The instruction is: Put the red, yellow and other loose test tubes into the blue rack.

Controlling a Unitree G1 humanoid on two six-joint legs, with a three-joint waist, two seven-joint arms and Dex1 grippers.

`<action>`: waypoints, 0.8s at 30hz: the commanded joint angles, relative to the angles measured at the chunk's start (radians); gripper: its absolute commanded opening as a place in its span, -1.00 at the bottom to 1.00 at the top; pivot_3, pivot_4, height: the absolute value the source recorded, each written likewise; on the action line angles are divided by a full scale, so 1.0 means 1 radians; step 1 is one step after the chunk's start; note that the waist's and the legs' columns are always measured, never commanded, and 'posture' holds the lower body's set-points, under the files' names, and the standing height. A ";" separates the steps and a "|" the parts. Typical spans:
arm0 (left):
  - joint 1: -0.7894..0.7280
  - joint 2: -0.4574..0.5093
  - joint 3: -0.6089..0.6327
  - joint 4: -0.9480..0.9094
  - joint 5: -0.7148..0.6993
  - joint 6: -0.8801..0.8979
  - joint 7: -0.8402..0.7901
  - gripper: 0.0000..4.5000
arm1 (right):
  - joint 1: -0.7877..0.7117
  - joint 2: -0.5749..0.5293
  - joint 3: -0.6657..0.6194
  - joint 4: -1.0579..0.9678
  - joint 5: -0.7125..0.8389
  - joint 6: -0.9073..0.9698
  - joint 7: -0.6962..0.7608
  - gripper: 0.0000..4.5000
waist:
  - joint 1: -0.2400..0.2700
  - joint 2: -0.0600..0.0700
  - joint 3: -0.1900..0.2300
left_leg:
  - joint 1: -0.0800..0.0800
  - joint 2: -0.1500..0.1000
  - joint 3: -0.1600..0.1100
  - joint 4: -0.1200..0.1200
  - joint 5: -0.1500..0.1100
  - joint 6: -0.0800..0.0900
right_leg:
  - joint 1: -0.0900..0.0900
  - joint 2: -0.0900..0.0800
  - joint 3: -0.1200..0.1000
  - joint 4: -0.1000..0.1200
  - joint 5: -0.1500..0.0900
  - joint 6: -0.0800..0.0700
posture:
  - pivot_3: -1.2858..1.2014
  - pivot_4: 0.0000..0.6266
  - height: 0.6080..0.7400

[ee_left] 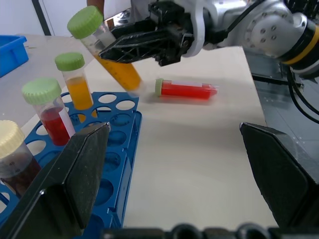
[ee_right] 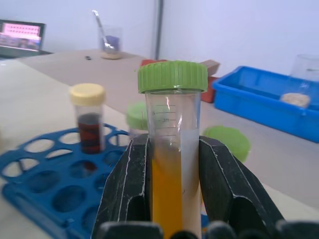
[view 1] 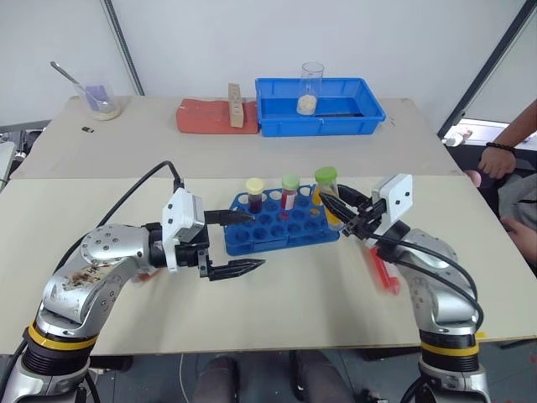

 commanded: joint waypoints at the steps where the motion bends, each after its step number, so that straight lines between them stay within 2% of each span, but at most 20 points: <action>1: -0.006 0.002 0.008 -0.036 -0.017 0.006 0.009 1.00 | -0.014 0.007 0.005 0.054 -0.031 -0.132 -0.038 -0.58 | 0.000 0.000 0.000 | 0.000 0.000 0.000 0.000 0.000 0.000 | 0.000 0.000 0.000 0.000 0.000 0.000 | 0.03 -0.52 1.00; 15: 0.009 0.006 0.021 -0.058 -0.048 0.032 0.046 1.00 | -0.021 0.055 0.081 0.170 -0.056 -0.265 -0.109 -0.58 | 0.000 0.000 0.000 | 0.001 0.000 0.000 0.000 0.000 0.000 | 0.000 0.000 0.000 0.000 0.000 0.000 | 0.03 -0.52 1.00; 24: 0.005 -0.004 0.027 -0.060 -0.066 0.050 0.078 1.00 | 0.017 0.093 0.081 0.199 -0.071 -0.330 -0.172 -0.58 | -0.001 0.000 0.000 | 0.001 0.001 0.000 0.000 0.000 0.000 | 0.000 0.000 0.000 0.001 0.000 0.000 | 0.03 -0.52 1.00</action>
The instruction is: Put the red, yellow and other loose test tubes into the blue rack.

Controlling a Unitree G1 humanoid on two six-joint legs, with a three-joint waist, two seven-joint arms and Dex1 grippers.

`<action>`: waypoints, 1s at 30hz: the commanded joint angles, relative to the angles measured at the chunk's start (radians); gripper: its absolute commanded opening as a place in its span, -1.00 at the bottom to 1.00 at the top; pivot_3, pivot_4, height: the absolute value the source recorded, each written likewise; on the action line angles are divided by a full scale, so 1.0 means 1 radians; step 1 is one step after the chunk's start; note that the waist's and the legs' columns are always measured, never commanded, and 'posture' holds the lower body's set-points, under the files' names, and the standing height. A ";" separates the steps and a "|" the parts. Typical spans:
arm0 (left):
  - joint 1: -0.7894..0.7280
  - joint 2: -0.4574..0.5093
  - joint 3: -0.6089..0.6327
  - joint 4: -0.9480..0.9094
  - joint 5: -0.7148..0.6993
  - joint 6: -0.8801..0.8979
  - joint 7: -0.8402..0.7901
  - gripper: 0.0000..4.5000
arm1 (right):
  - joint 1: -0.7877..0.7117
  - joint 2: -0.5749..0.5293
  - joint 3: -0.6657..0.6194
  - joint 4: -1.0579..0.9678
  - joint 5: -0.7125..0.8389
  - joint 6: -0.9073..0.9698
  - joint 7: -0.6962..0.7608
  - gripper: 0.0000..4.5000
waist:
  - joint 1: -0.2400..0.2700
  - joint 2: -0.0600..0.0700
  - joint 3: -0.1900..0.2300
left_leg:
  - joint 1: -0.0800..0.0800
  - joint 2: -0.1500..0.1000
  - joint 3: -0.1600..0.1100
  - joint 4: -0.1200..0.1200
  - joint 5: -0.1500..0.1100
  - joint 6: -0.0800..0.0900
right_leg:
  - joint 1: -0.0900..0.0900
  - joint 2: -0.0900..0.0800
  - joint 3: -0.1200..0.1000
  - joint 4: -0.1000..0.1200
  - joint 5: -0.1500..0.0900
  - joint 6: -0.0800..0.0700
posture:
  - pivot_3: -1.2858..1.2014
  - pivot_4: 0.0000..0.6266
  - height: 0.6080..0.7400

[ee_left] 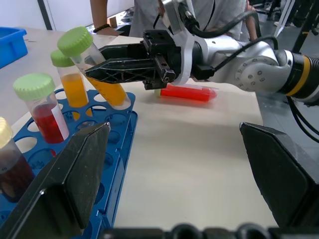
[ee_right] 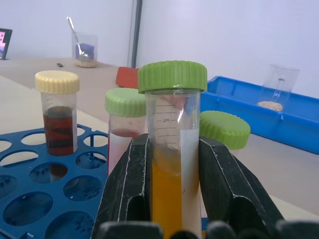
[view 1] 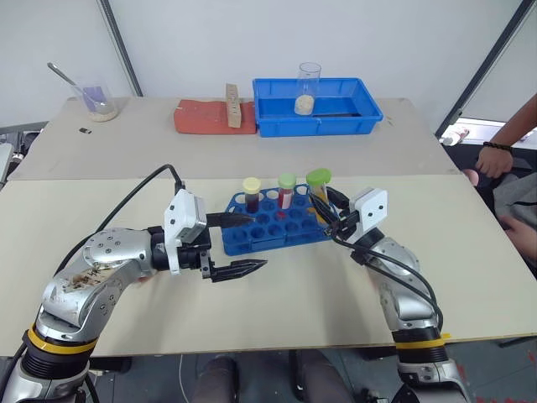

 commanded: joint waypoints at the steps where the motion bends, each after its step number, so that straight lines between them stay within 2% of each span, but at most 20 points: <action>1: -0.017 -0.007 0.028 -0.034 -0.021 0.001 0.019 1.00 | 0.011 0.020 -0.015 0.008 -0.001 -0.031 -0.048 -0.58 | 0.000 0.000 0.000 | 0.000 0.000 0.000 0.000 0.000 0.000 | 0.000 0.000 0.000 0.000 0.000 0.000 | 0.03 -0.52 1.00; 14: -0.038 -0.047 0.011 -0.049 -0.067 0.046 0.086 1.00 | 0.051 0.142 -0.028 0.050 -0.011 -0.089 -0.227 -0.59 | -0.001 0.000 0.000 | 0.001 0.000 0.000 0.000 0.000 0.000 | 0.001 0.000 0.000 0.000 0.000 0.000 | 0.03 -0.52 1.00; 30: -0.065 -0.062 -0.005 -0.051 -0.082 0.098 0.112 1.00 | 0.132 0.178 0.025 0.041 -0.052 -0.165 -0.268 -0.59 | -0.002 -0.001 -0.001 | 0.001 0.000 -0.001 0.000 0.000 0.000 | 0.001 0.000 0.000 0.000 -0.001 -0.001 | 0.03 -0.52 1.00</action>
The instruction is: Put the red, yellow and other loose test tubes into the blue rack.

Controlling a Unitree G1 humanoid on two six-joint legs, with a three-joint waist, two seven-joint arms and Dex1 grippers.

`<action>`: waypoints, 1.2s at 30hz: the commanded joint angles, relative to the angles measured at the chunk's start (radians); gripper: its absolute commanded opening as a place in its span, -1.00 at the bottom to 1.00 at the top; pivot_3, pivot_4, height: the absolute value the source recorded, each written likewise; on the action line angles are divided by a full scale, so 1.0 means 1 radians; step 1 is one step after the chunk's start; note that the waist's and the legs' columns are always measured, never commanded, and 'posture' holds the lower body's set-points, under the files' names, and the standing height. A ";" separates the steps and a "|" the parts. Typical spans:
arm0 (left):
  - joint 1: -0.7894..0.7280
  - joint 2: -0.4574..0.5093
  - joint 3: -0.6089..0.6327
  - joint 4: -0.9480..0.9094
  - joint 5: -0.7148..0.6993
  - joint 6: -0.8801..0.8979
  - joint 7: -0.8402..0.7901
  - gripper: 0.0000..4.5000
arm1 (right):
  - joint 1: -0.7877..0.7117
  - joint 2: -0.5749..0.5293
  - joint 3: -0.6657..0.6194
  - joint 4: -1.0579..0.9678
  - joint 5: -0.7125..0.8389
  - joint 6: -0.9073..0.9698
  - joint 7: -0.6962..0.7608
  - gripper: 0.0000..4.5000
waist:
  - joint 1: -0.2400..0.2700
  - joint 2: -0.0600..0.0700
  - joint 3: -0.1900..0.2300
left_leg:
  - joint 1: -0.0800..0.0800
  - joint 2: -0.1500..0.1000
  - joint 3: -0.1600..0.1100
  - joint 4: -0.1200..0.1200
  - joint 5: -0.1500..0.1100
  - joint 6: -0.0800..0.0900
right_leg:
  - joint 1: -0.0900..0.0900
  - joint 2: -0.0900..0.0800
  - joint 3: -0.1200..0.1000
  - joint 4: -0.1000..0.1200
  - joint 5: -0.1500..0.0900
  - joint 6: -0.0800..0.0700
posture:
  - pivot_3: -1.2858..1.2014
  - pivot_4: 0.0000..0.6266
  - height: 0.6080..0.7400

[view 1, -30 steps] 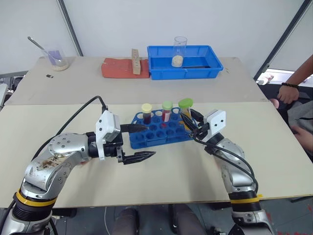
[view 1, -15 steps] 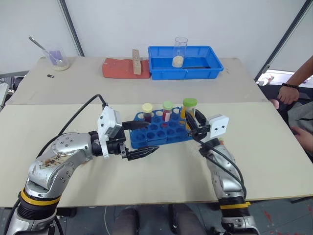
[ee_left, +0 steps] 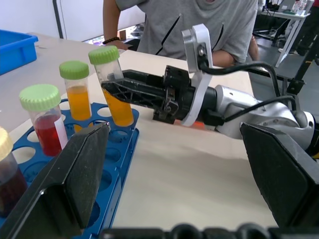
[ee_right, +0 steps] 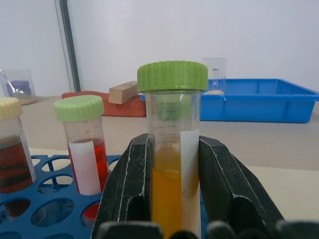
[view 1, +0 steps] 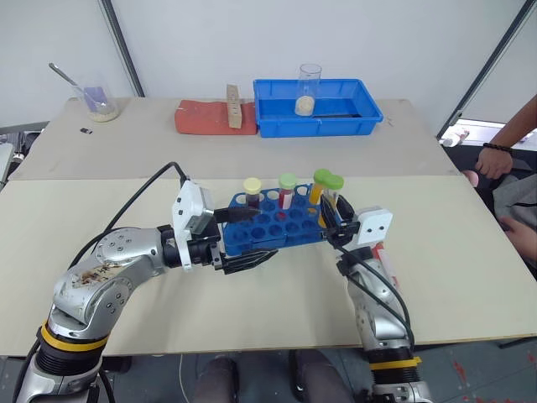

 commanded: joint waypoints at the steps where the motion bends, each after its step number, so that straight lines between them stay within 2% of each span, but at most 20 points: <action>1: -0.027 0.003 0.002 -0.026 -0.017 0.008 0.000 1.00 | 0.022 -0.007 0.015 0.008 -0.018 -0.029 0.004 -0.59 | 0.000 0.000 0.000 | 0.000 0.000 0.000 0.000 0.000 0.000 | 0.000 0.000 0.000 0.000 0.000 0.000 | 0.03 -0.52 1.00; 3: -0.030 0.001 0.000 -0.022 -0.012 0.009 -0.002 1.00 | 0.029 -0.004 0.012 0.004 -0.012 -0.033 0.002 -0.59 | 0.000 0.000 0.000 | 0.000 0.000 0.000 0.000 0.000 0.000 | 0.000 0.000 0.000 0.000 -0.001 -0.001 | 0.03 -0.52 1.00; 4: -0.031 0.000 0.000 -0.022 -0.011 0.010 -0.001 1.00 | 0.031 -0.004 0.011 0.003 -0.006 -0.031 0.004 -0.13 | 0.000 0.000 0.000 | 0.000 0.000 0.000 0.000 0.000 0.000 | 0.000 0.000 0.000 0.000 -0.001 -0.001 | 0.03 -0.52 1.00; 11: -0.004 0.020 -0.020 -0.023 0.053 -0.028 -0.021 1.00 | 0.104 -0.096 0.017 -0.147 0.004 0.101 0.065 0.92 | 0.002 0.000 0.000 | -0.001 0.000 0.000 0.000 0.000 0.000 | -0.001 0.000 0.000 -0.001 -0.001 -0.001 | 0.03 -0.52 1.00; 17: 0.053 0.064 -0.016 -0.043 0.113 -0.096 -0.068 1.00 | 0.228 -0.246 -0.034 -0.449 0.045 0.348 0.118 0.92 | 0.003 0.000 0.000 | -0.001 0.000 0.000 -0.001 0.000 0.000 | -0.001 0.000 0.000 0.000 -0.003 -0.004 | 0.03 -0.52 1.00; 21: 0.124 0.110 -0.027 -0.019 0.203 -0.228 -0.153 1.00 | 0.276 -0.397 -0.123 -0.718 0.086 0.692 0.128 0.92 | 0.004 0.000 0.000 | 0.000 0.000 0.002 -0.001 0.000 0.000 | -0.002 -0.001 0.001 0.000 -0.004 -0.006 | 0.03 -0.52 1.00; 23: 0.142 0.123 -0.037 -0.013 0.229 -0.271 -0.187 1.00 | 0.261 -0.466 -0.164 -0.785 0.131 0.865 0.146 0.92 | 0.004 0.000 0.000 | 0.000 0.000 0.002 -0.001 0.000 0.000 | -0.002 -0.001 0.000 0.000 -0.004 -0.006 | 0.03 -0.52 1.00; 27: 0.157 0.124 -0.068 -0.011 0.249 -0.324 -0.245 1.00 | 0.134 -0.612 -0.237 -0.786 0.224 1.247 0.182 0.92 | 0.007 0.000 0.000 | -0.001 0.000 0.002 0.000 0.000 0.000 | -0.001 -0.001 0.000 -0.001 -0.004 -0.006 | 0.03 -0.52 1.00; 30: 0.169 0.124 -0.085 -0.011 0.257 -0.346 -0.273 1.00 | 0.021 -0.670 -0.259 -0.748 0.289 1.515 0.210 0.92 | 0.007 0.000 0.000 | -0.001 0.000 0.002 0.000 0.000 0.000 | -0.002 -0.002 0.000 -0.001 -0.004 -0.006 | 0.03 -0.52 1.00; 33: 0.168 0.118 -0.103 -0.007 0.274 -0.369 -0.284 1.00 | -0.092 -0.699 -0.242 -0.687 0.330 1.706 0.235 0.92 | 0.006 0.000 0.000 | -0.002 0.000 0.001 -0.001 0.000 0.000 | -0.002 0.000 0.000 -0.002 -0.005 -0.007 | 0.03 -0.52 1.00; 36: 0.158 0.106 -0.114 -0.006 0.278 -0.370 -0.280 1.00 | -0.171 -0.711 -0.210 -0.597 0.343 1.782 0.237 0.92 | 0.006 -0.001 0.001 | -0.003 0.000 0.001 -0.001 0.000 0.000 | -0.002 -0.001 0.000 -0.003 -0.005 -0.006 | 0.03 -0.52 1.00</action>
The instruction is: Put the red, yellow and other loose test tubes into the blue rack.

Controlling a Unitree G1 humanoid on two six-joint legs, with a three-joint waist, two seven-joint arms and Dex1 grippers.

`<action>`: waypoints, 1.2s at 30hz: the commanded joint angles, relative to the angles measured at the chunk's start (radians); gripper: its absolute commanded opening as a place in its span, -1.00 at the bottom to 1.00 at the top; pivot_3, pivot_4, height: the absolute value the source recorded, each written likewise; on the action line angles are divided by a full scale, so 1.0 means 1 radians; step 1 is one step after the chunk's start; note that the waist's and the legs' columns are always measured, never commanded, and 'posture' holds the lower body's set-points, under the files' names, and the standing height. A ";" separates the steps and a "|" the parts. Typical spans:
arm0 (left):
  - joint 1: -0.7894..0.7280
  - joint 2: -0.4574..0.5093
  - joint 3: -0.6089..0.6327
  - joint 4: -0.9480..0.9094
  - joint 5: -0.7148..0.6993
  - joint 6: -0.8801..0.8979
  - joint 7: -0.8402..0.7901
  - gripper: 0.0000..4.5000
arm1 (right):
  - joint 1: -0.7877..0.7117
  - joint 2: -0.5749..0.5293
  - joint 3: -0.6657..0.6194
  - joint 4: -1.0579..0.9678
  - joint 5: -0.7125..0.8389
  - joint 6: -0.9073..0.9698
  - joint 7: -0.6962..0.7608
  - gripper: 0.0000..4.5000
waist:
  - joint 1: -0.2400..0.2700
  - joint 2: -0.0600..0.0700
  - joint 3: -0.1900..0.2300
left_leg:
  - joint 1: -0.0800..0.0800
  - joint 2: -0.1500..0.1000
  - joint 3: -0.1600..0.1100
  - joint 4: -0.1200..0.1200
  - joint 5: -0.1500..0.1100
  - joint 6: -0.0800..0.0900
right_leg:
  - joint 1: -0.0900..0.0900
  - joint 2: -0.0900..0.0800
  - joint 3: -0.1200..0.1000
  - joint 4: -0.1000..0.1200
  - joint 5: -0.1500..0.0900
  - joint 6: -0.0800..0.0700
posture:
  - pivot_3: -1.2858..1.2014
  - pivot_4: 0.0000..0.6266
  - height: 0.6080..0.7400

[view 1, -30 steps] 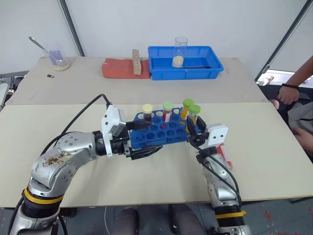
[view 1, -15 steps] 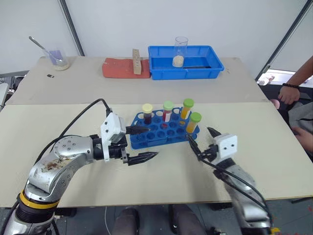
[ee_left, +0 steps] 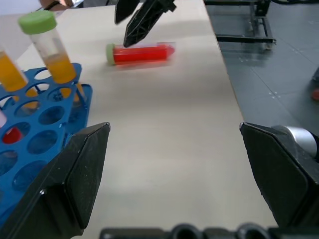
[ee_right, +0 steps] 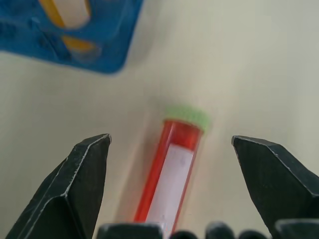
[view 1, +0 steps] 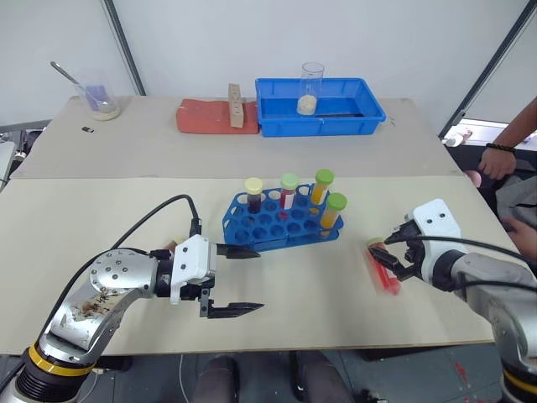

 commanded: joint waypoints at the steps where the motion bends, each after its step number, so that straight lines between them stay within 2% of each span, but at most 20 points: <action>1: -0.020 -0.014 -0.008 -0.005 0.004 -0.019 -0.001 1.00 | -0.088 -0.021 0.031 0.109 0.024 0.092 0.008 0.92 | 0.000 0.000 0.000 | 0.000 0.000 0.000 0.000 0.000 0.000 | 0.000 0.000 0.000 0.000 0.000 0.000 | 0.03 -0.52 1.00; 11: -0.052 -0.042 -0.051 0.004 0.019 -0.024 -0.005 1.00 | -0.310 -0.080 0.263 0.492 0.028 0.066 0.077 0.92 | -0.003 0.000 0.000 | -0.001 -0.001 0.000 0.001 0.000 0.000 | 0.000 0.000 0.001 -0.001 0.002 0.004 | 0.03 -0.52 1.00; 15: -0.055 -0.044 -0.057 0.012 0.023 -0.032 -0.012 1.00 | -0.359 -0.101 0.322 0.564 0.036 0.072 0.108 0.42 | -0.004 0.000 0.000 | -0.001 -0.001 0.000 0.001 0.000 0.000 | 0.000 0.000 0.001 -0.002 0.003 0.006 | 0.03 -0.52 1.00; 21: -0.059 -0.057 -0.069 0.029 0.031 -0.047 -0.018 1.00 | -0.394 -0.110 0.335 0.607 0.042 0.089 0.120 -0.49 | -0.005 0.000 0.000 | -0.001 -0.001 0.000 0.001 0.000 0.000 | 0.000 0.000 0.001 -0.002 0.004 0.006 | 0.03 -0.52 1.00; 24: -0.061 -0.059 -0.062 0.039 0.027 -0.049 -0.024 1.00 | -0.385 -0.148 0.309 0.579 0.068 0.096 0.138 -0.54 | -0.004 0.000 0.000 | -0.001 0.000 0.000 0.001 0.000 0.000 | 0.000 0.000 0.001 -0.001 0.004 0.007 | 0.03 -0.52 1.00; 29: -0.055 -0.044 -0.001 0.067 -0.007 -0.038 -0.029 1.00 | -0.297 -0.268 0.227 0.357 0.234 0.096 0.253 -0.54 | 0.001 0.000 0.000 | -0.003 -0.001 0.000 0.001 0.000 0.000 | -0.001 0.000 0.000 -0.002 0.004 0.008 | 0.03 -0.52 1.00; 31: -0.047 -0.030 0.042 0.080 -0.027 -0.023 -0.026 1.00 | -0.238 -0.242 0.130 0.242 0.341 0.097 0.278 -0.54 | 0.001 0.000 0.000 | -0.003 0.000 -0.001 0.001 0.000 0.001 | -0.001 0.000 0.000 -0.002 0.004 0.009 | 0.03 -0.52 1.00; 32: -0.044 -0.024 0.062 0.088 -0.034 -0.021 -0.026 1.00 | -0.206 -0.189 0.074 0.166 0.357 0.074 0.267 -0.54 | -0.002 0.000 0.000 | -0.003 0.000 -0.001 0.001 0.000 0.001 | -0.001 0.000 0.000 -0.002 0.004 0.009 | 0.03 -0.52 1.00; 35: -0.039 -0.013 0.110 0.114 -0.034 -0.032 -0.018 1.00 | -0.137 -0.006 -0.041 0.012 0.401 0.040 0.207 -0.54 | -0.006 0.000 0.001 | -0.001 0.002 -0.002 0.000 0.000 0.001 | -0.001 0.004 0.000 0.000 0.004 0.009 | 0.03 -0.52 1.00; 36: -0.041 -0.012 0.124 0.121 -0.032 -0.030 -0.012 1.00 | -0.114 0.103 -0.088 -0.016 0.434 -0.020 0.178 -0.54 | -0.005 0.000 0.001 | -0.001 0.002 -0.002 0.001 0.000 0.001 | -0.001 0.004 0.000 0.001 0.004 0.009 | 0.03 -0.52 1.00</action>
